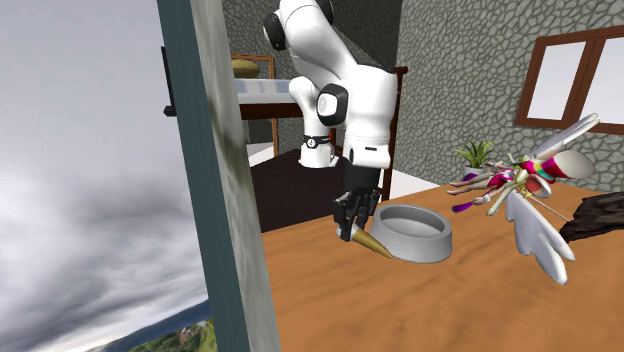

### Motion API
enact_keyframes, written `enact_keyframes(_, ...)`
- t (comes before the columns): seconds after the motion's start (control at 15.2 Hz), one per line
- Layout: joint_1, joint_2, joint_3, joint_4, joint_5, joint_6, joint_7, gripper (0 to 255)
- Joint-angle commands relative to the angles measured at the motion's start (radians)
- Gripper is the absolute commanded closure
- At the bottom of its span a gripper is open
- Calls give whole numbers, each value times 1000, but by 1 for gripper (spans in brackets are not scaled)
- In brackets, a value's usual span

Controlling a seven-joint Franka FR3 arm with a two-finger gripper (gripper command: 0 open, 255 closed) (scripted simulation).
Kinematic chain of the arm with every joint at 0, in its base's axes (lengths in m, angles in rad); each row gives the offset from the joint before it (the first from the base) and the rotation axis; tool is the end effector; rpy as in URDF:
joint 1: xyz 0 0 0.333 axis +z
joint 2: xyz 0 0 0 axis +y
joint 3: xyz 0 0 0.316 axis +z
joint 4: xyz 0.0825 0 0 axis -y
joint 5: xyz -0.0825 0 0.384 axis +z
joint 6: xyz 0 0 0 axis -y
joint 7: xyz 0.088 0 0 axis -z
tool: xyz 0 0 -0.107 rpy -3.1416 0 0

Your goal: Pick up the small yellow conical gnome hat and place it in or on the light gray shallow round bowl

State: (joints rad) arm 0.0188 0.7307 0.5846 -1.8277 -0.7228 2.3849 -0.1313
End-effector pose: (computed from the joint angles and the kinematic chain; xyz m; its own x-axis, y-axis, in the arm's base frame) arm 0.5441 0.3399 0.1838 0.4047 0.9142 -0.0206 0.9103 -0.4005 0.1049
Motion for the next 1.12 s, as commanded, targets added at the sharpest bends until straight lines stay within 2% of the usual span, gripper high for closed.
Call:
enact_keyframes(0.0, 0, 1, -1, 0, 0, 0, 0, 255)
enact_keyframes(0.46, 0, 1, -1, 0, 0, 0, 0, 255)
enact_keyframes(1.06, -41, -85, 56, -16, 65, -64, -44, 255)
